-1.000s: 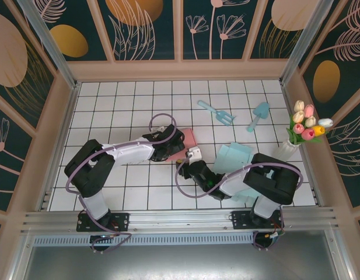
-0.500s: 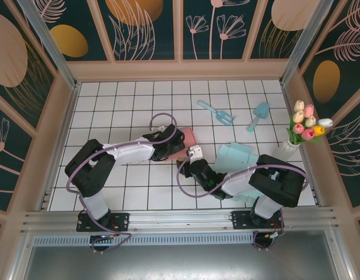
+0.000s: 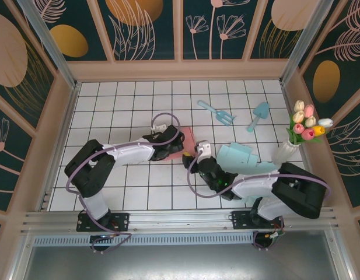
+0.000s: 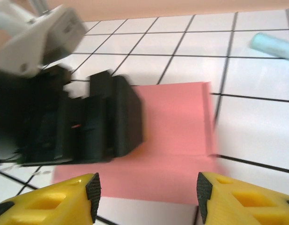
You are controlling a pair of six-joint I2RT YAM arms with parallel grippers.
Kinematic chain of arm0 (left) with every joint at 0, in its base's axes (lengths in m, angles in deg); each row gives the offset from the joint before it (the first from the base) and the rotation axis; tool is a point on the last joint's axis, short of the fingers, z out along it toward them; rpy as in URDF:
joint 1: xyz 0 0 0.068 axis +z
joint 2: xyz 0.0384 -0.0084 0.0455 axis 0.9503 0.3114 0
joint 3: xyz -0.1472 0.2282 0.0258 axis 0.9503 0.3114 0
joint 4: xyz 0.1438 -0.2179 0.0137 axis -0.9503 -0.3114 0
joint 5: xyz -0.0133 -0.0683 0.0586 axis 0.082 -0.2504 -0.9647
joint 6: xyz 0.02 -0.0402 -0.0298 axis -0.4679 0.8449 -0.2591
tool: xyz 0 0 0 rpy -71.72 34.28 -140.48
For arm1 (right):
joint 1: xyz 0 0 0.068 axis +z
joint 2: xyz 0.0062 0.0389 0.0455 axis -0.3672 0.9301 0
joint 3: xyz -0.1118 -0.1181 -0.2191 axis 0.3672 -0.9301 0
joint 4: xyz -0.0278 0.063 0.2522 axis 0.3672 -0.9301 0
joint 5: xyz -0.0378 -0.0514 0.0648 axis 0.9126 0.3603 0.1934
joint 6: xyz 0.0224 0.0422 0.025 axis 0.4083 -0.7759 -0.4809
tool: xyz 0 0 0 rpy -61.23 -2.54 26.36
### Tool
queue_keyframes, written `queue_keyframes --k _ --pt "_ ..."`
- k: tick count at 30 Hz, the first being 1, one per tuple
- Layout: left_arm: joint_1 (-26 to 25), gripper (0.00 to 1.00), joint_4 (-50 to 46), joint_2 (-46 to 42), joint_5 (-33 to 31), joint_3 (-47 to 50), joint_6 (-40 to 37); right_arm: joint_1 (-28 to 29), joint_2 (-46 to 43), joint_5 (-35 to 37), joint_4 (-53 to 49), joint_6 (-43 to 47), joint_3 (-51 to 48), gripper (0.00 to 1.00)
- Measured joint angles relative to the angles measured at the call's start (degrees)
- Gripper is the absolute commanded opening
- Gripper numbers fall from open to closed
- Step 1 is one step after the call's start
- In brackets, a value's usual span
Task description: Fold the paper box
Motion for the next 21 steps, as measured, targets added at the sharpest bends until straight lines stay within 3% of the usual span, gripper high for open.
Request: queue_keyframes --k 5,10,15,21 --pt "0.42 0.93 6.05 -8.15 0.83 9.22 -10.64 -8.52 -5.29 -3.48 -5.09 -0.7 0.13 0.59" --pt "2.47 0.94 9.29 -12.07 1.95 10.75 -15.1 -14.82 -2.73 -9.84 -8.11 -1.01 3.43 0.6" --pt "4.02 0.95 9.29 -12.76 1.16 10.23 -13.14 -16.59 5.84 -15.1 -10.14 0.17 12.39 0.6" --pt "4.0 0.98 9.31 -16.31 3.23 10.67 -2.49 -18.69 15.39 -19.3 -11.39 1.31 19.21 0.6"
